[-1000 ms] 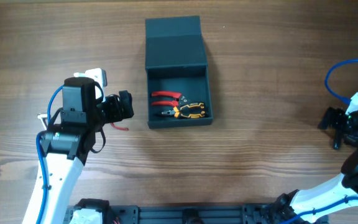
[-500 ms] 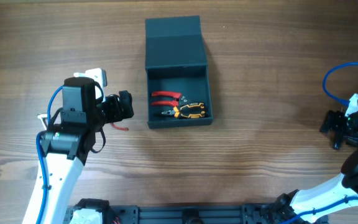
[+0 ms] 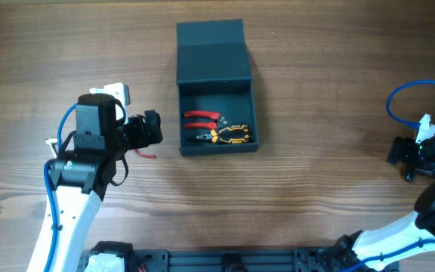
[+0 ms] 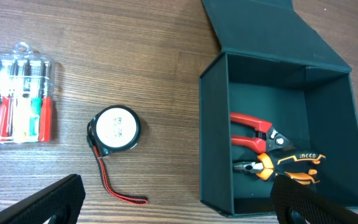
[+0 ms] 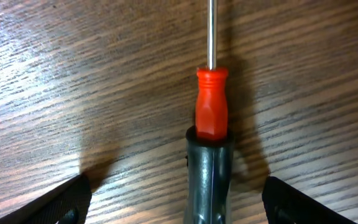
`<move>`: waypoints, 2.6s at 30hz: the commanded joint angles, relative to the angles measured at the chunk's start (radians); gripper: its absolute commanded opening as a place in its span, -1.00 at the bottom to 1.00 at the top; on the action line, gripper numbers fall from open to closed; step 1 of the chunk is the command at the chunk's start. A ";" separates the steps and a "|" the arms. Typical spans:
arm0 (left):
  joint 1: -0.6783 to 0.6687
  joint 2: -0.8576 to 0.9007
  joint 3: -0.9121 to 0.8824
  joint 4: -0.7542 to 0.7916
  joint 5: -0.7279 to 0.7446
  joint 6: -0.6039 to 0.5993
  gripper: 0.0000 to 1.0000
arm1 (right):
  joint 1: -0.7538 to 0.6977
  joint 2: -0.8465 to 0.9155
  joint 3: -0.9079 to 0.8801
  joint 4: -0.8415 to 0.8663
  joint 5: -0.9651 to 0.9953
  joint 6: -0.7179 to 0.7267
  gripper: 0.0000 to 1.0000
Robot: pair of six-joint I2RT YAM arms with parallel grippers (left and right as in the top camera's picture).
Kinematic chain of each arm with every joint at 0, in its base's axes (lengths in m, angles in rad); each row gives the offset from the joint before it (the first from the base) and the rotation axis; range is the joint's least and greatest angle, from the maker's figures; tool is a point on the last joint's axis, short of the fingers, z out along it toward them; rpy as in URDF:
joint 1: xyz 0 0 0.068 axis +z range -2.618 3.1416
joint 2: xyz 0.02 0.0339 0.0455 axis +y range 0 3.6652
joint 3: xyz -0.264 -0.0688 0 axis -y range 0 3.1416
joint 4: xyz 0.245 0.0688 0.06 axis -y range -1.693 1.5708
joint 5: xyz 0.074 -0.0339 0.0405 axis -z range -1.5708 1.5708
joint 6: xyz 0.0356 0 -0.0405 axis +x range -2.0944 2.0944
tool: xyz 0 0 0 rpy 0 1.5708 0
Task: Pack container
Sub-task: 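Grasp the screwdriver's red handle with the right gripper and lift, then carry the screwdriver into the box and release it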
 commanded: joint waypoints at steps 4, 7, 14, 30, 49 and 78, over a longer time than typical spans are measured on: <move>-0.005 -0.001 0.023 0.003 0.019 -0.013 1.00 | 0.005 0.003 -0.029 0.023 -0.041 -0.053 0.58; -0.005 -0.001 0.023 0.003 0.019 -0.013 1.00 | 0.005 0.003 -0.029 0.021 -0.061 -0.064 0.38; -0.005 -0.001 0.023 0.003 0.019 -0.013 1.00 | 0.005 0.003 -0.029 0.020 -0.066 -0.061 0.15; -0.005 -0.001 0.023 0.003 0.019 -0.013 1.00 | 0.005 0.003 -0.029 0.016 -0.087 -0.061 -0.53; -0.005 -0.001 0.023 0.003 0.019 -0.013 1.00 | 0.006 0.003 -0.023 0.012 -0.121 0.004 -0.91; -0.005 -0.001 0.023 -0.024 0.019 -0.013 1.00 | 1.109 -0.167 0.668 -0.425 -0.222 -0.698 -0.89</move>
